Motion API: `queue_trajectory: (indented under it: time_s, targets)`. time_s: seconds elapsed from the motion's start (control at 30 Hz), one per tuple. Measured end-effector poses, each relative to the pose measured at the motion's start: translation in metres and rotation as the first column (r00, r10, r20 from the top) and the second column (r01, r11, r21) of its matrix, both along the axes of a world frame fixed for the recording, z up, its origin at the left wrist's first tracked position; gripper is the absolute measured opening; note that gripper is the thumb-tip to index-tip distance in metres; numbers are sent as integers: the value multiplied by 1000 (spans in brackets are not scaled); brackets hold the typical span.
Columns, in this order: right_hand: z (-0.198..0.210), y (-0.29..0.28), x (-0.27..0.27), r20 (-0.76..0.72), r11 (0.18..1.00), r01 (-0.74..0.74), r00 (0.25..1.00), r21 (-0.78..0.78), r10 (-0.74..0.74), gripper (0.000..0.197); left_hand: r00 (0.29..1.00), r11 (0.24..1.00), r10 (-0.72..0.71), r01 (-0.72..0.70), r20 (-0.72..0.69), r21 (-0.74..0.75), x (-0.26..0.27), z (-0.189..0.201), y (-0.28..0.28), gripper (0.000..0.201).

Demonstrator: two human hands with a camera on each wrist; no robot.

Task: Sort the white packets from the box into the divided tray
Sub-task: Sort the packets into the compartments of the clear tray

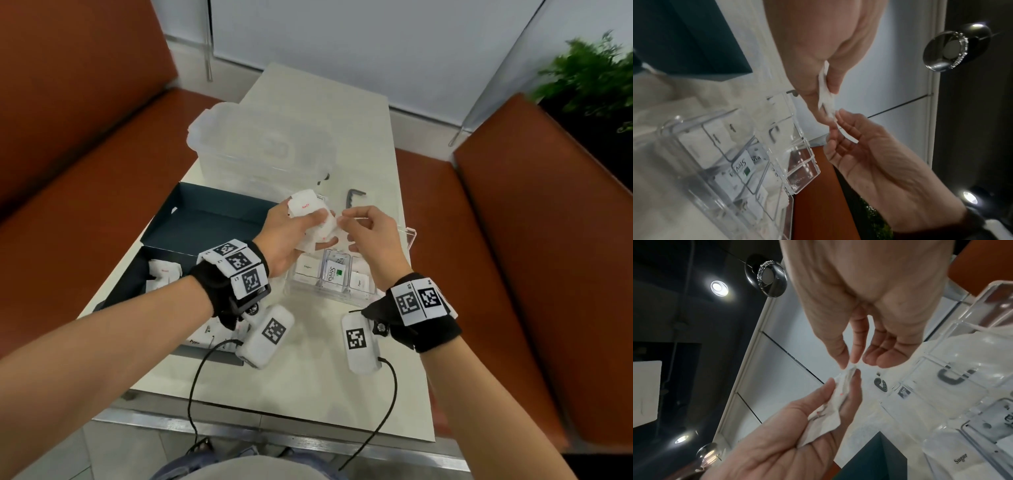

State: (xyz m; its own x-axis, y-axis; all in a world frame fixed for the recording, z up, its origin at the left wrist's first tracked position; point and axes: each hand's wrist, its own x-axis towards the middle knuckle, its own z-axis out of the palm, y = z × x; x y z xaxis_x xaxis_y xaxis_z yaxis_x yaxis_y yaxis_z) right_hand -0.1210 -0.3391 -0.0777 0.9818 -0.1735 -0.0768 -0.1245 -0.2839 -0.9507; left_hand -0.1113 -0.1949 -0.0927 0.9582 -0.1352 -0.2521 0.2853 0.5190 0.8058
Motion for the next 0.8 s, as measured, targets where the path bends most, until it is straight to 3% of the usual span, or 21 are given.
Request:
queue_trajectory:
  time_s: [0.13,0.27,0.4,0.6,0.8]
  targets:
    - [-3,4,-6,39,995,-94,995,-17,94,22,999,994,-28,24,35,110,0,1,1,28]
    - [-7,3,-6,32,991,-11,999,134,7,12,991,990,-117,122,-65,74,1,3,3,29]
    - [-9,-2,-9,-41,965,-23,999,261,35,21,986,979,-158,164,-57,123,-1,-2,5,26]
    - [-11,-8,-9,-78,976,-115,988,183,131,21,990,948,-137,127,15,293,-3,-4,9,32]
    - [-9,-21,-4,-60,957,-27,997,290,46,7,995,944,-102,98,-5,316,-3,-2,13,36]
